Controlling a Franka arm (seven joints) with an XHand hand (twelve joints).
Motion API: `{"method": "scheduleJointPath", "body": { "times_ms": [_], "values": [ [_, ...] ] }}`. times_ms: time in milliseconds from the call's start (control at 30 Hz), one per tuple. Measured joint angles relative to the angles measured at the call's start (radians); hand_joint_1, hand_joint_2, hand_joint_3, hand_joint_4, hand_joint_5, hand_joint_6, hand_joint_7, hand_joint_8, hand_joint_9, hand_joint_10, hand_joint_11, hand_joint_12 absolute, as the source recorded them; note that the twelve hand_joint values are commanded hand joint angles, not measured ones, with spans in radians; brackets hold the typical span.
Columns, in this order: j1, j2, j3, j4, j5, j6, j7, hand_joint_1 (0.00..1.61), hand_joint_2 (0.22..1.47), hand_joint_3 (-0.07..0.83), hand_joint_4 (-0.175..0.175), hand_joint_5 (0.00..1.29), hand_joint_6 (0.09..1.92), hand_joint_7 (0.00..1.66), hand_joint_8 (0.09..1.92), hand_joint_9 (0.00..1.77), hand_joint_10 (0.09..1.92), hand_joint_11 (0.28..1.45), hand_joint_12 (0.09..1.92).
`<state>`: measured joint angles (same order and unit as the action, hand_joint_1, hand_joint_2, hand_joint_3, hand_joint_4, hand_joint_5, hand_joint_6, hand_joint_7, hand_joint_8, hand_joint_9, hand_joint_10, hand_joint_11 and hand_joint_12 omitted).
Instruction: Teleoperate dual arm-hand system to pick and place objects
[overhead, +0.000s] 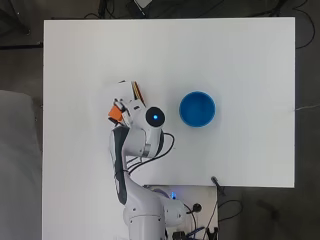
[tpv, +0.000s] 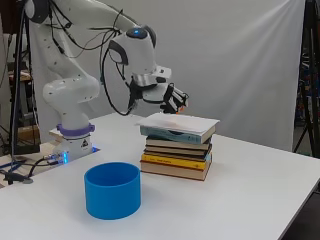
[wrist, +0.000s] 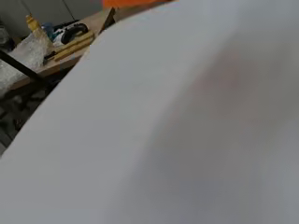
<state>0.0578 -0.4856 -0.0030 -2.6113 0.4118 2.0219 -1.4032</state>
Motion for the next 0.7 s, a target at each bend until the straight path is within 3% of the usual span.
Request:
{"method": "scheduleJointPath", "body": {
  "times_ms": [200,333,467,567,633,700],
  "values": [
    [-0.003,-0.011,-0.027,0.117,-0.008,-0.010,0.041,0.90,1.24,0.000,0.175,0.73,1.38,0.94,1.92,1.27,1.92,0.99,1.87],
    [-0.011,0.032,-0.051,0.225,-0.039,-0.006,0.147,0.90,1.24,0.000,0.175,0.73,1.38,0.91,1.92,1.23,1.92,0.96,1.86],
    [-0.023,0.095,-0.087,0.356,-0.096,-0.024,0.332,0.87,1.26,0.001,0.175,0.68,1.43,0.77,1.70,1.02,1.83,0.74,1.70],
    [-0.030,0.159,-0.133,0.444,-0.122,-0.036,0.370,0.85,1.27,0.000,0.175,0.66,1.45,0.72,1.54,0.93,1.72,0.63,1.54],
    [-0.033,0.180,-0.147,0.478,-0.137,-0.037,0.352,0.74,1.19,-0.006,0.143,0.61,0.92,0.72,1.47,0.91,1.67,0.60,1.48],
    [-0.039,0.191,-0.162,0.488,-0.158,-0.041,0.351,0.68,1.15,-0.002,0.120,0.68,0.45,0.73,1.44,0.91,1.66,0.60,1.45]
  ]
}}
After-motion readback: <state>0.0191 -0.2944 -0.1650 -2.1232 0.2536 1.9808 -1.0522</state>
